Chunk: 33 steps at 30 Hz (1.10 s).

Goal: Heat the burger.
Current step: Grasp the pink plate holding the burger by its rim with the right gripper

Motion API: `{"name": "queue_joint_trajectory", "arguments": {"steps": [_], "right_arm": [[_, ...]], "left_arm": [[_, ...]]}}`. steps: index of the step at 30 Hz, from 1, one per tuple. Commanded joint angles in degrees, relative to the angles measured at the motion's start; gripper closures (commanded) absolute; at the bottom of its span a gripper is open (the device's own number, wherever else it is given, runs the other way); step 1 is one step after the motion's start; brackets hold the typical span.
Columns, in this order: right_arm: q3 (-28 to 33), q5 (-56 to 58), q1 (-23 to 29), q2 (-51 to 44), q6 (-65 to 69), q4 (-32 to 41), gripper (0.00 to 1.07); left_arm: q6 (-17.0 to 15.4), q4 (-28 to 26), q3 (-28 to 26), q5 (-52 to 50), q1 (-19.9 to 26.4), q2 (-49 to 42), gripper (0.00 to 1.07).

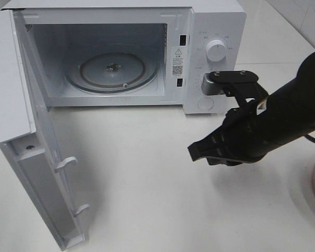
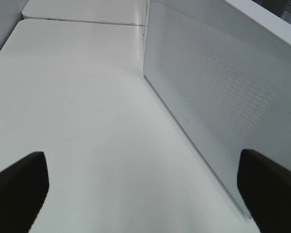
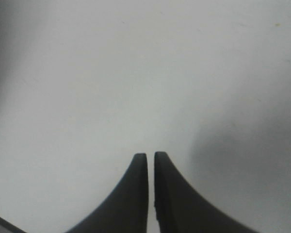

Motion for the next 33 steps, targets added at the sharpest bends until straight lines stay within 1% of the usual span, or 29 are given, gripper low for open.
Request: {"name": "queue_joint_trajectory", "arguments": {"steps": [1, 5, 6, 7, 8, 9, 10, 11, 12, 13, 14, 15, 16, 17, 18, 21, 23, 26, 28, 33], "right_arm": [[0.0, 7.05, -2.52, -3.5, 1.83, -5.1, 0.96], [0.0, 11.12, -4.47, -6.19, 3.27, -7.45, 0.94], [0.0, 13.58, -6.25, -7.85, 4.3, -8.65, 0.89], [0.0, 15.7, -7.85, -9.68, 4.64, -10.37, 0.81], [0.0, 15.7, -7.85, -9.68, 4.64, -10.37, 0.81], [0.0, 16.5, -8.48, -10.37, 4.64, -11.52, 0.75], [0.0, 18.39, -9.97, -11.92, 4.64, -13.75, 0.57], [0.0, 18.39, -9.97, -11.92, 4.64, -13.75, 0.57], [0.06, 19.08, -10.49, -12.49, 4.64, -14.67, 0.49], [0.06, 19.08, -10.49, -12.49, 4.64, -14.67, 0.49], [0.06, 20.74, -11.57, -13.64, 4.64, -16.21, 0.3], [0.06, 22.63, -12.61, -14.27, 4.64, -16.9, 0.2], [0.06, 22.63, -12.61, -14.27, 4.64, -16.9, 0.2], [0.06, 23.55, -13.01, -14.44, 4.64, -17.36, 0.06], [0.06, 25.73, -13.75, -14.44, 4.64, -17.99, 0.05], [0.06, 26.36, -14.09, -14.44, 5.21, -18.22, 0.05], [0.06, 27.27, -16.44, -14.44, 7.79, -20.63, 0.06], [0.06, 27.27, -17.19, -14.44, 8.02, -21.26, 0.06], [0.06, 26.99, -19.54, -13.58, 8.71, -22.29, 0.07], [0.06, 26.53, -20.4, -11.06, 9.28, -22.29, 0.08]], "left_arm": [[0.0, -0.11, 0.11, 0.06, 0.06, -0.86, 0.09], [0.0, -0.11, 0.11, 0.06, 0.06, -0.86, 0.09], [0.0, -0.11, 0.11, 0.06, 0.06, -0.86, 0.09], [0.0, -0.11, 0.11, 0.06, 0.06, -0.86, 0.09], [0.0, -0.11, 0.11, 0.06, 0.06, -0.86, 0.09], [0.0, -0.11, 0.11, 0.06, 0.06, -0.86, 0.09], [0.0, -0.11, 0.11, 0.06, 0.06, -0.86, 0.09], [0.0, -0.11, 0.11, 0.06, 0.06, -0.86, 0.09], [0.0, -0.11, 0.11, 0.06, 0.06, -0.86, 0.09], [0.0, -0.11, 0.11, 0.06, 0.06, -0.86, 0.09], [0.0, -0.11, 0.11, 0.06, 0.06, -0.86, 0.09], [0.0, -0.11, 0.11, 0.06, 0.06, -0.86, 0.09], [0.0, -0.11, 0.11, 0.06, 0.06, -0.86, 0.09], [0.0, -0.11, 0.11, 0.06, 0.06, -0.86, 0.09], [0.0, -0.11, 0.11, 0.06, 0.06, -0.86, 0.09], [0.0, -0.11, 0.11, 0.06, 0.06, -0.86, 0.09], [0.0, -0.11, 0.11, 0.06, 0.06, -0.86, 0.09], [0.0, -0.11, 0.11, 0.06, 0.06, -0.86, 0.09], [0.0, -0.11, 0.11, 0.06, 0.06, -0.86, 0.09], [0.0, -0.11, 0.11, 0.06, 0.06, -0.86, 0.09]]}}
